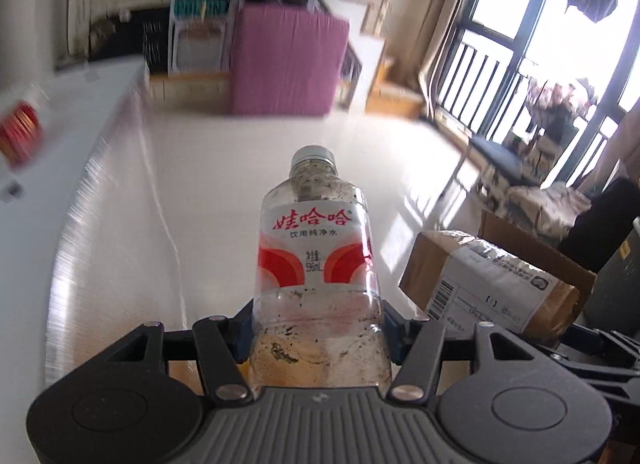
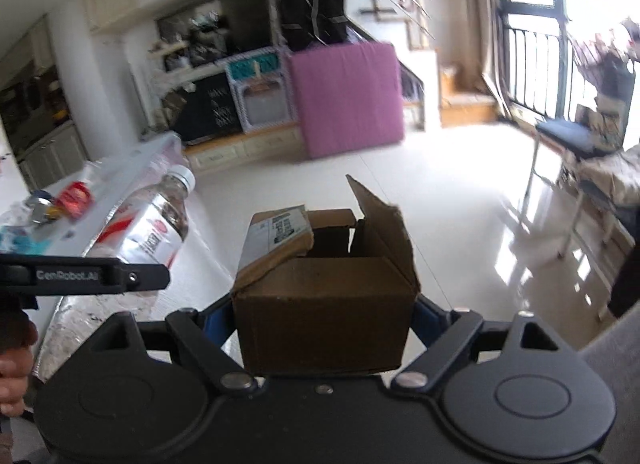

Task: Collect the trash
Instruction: 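Carry the bottle and box over the wastebasket with both grippers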

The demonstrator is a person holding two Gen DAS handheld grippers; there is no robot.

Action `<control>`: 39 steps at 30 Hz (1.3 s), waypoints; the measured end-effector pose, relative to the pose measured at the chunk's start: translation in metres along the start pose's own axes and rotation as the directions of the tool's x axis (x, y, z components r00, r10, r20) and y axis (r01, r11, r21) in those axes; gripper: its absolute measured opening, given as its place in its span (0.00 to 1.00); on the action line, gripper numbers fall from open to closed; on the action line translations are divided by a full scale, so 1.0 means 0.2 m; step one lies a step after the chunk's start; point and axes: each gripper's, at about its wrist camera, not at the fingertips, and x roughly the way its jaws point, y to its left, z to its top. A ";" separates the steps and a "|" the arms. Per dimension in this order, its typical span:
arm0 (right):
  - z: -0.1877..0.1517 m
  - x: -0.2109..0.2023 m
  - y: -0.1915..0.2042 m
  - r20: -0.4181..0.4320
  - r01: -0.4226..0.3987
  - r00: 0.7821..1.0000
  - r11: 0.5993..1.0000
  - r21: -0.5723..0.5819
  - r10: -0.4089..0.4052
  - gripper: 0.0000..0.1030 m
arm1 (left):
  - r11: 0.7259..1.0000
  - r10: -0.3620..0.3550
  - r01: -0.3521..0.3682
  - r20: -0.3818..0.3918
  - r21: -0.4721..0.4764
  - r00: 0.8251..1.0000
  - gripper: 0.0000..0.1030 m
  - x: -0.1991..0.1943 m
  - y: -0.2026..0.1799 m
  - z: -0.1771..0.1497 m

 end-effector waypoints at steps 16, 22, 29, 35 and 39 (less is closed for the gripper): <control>-0.19 0.74 -0.18 -0.269 0.039 0.963 0.997 0.059 -0.022 0.85 | 0.965 0.019 -0.134 -0.448 -0.227 0.894 0.59 1.20 0.38 -0.29; -0.25 1.00 -0.21 -0.358 0.047 0.934 0.996 0.078 -0.016 0.85 | 0.950 0.013 -0.178 -0.534 -0.258 0.845 0.60 1.59 0.49 -0.41; -0.30 1.26 -0.22 -0.431 0.052 0.902 0.998 0.028 -0.035 0.85 | 0.951 0.027 -0.195 -0.562 -0.241 0.827 0.75 1.80 0.60 -0.45; -0.34 1.50 -0.17 -0.483 0.011 0.875 0.999 -0.052 -0.035 0.85 | 0.936 0.022 -0.207 -0.541 -0.284 0.841 0.97 1.78 0.67 -0.46; -0.39 1.64 -0.12 -0.516 -0.023 0.856 0.992 -0.126 -0.046 0.85 | 0.937 0.061 -0.231 -0.529 -0.262 0.847 0.97 1.73 0.70 -0.51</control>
